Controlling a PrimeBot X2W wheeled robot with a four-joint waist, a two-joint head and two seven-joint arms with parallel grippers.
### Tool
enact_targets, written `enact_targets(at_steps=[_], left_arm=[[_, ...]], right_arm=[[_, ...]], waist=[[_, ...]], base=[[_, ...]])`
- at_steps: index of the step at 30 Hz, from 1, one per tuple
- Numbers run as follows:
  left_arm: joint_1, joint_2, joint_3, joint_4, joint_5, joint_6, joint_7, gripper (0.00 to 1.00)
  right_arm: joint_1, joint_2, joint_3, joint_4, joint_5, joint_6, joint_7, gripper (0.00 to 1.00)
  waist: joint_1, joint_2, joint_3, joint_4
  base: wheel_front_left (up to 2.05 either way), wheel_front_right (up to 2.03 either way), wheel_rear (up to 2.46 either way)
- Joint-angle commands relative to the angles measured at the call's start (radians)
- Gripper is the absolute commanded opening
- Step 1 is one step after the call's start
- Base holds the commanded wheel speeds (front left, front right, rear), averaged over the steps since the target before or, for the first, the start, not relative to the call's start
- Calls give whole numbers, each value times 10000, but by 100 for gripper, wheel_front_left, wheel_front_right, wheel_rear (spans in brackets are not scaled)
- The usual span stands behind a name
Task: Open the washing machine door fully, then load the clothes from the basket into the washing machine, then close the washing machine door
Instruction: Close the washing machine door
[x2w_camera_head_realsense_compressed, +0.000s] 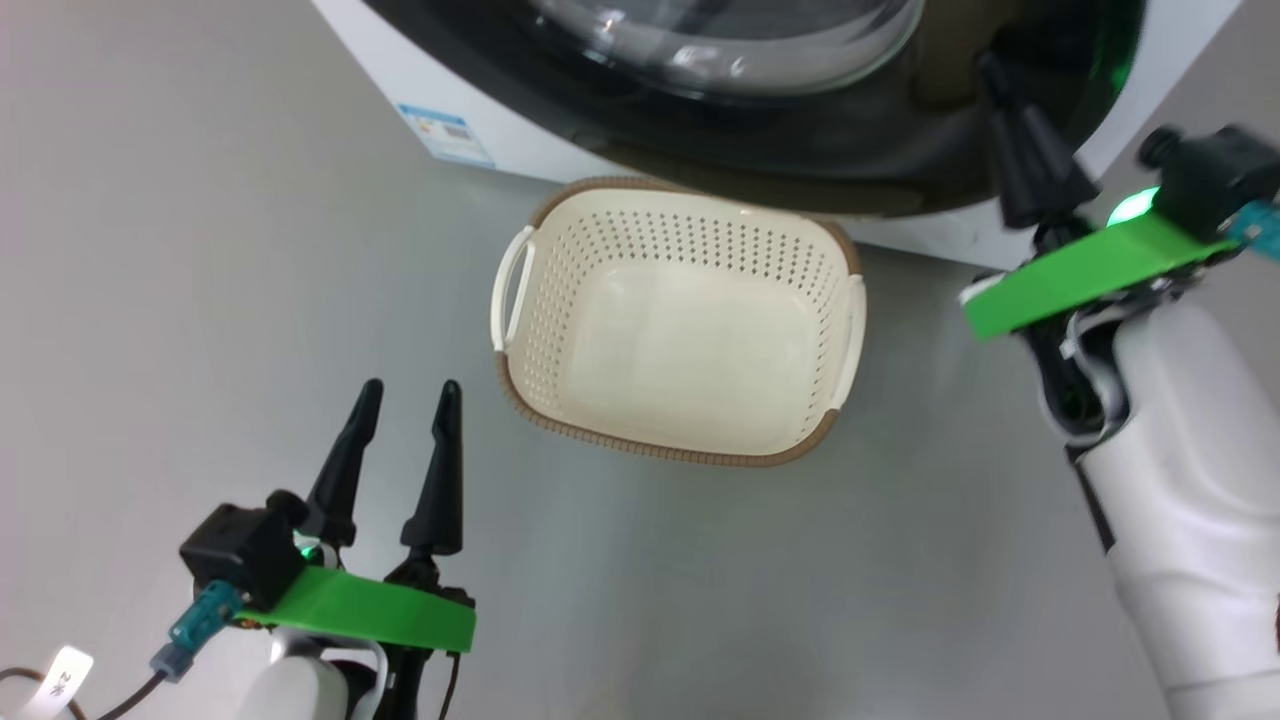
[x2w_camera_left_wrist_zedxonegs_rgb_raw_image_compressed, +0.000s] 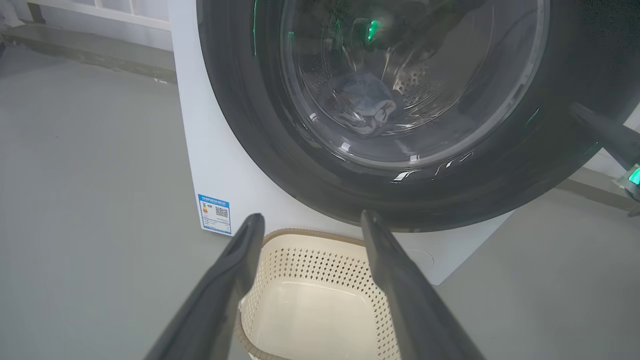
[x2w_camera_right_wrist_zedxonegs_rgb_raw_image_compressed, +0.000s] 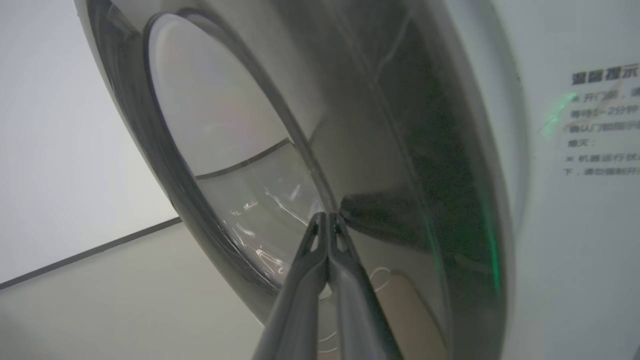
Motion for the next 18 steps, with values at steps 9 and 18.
enact_targets(at_steps=[9, 18], left_arm=[[-561, 141, -19, -418, -243, -15, -65, 100], [-701, 140, -101, -402, -291, -15, -65, 100]], right_arm=[[-1387, 53, -821, 345, 124, 14, -48, 0], [-1766, 62, -1393, 427, -122, 14, -48, 0]], waist=[[0, 0, 651, 353], [0, 0, 823, 454]], base=[[0, 0, 0], [0, 0, 0]])
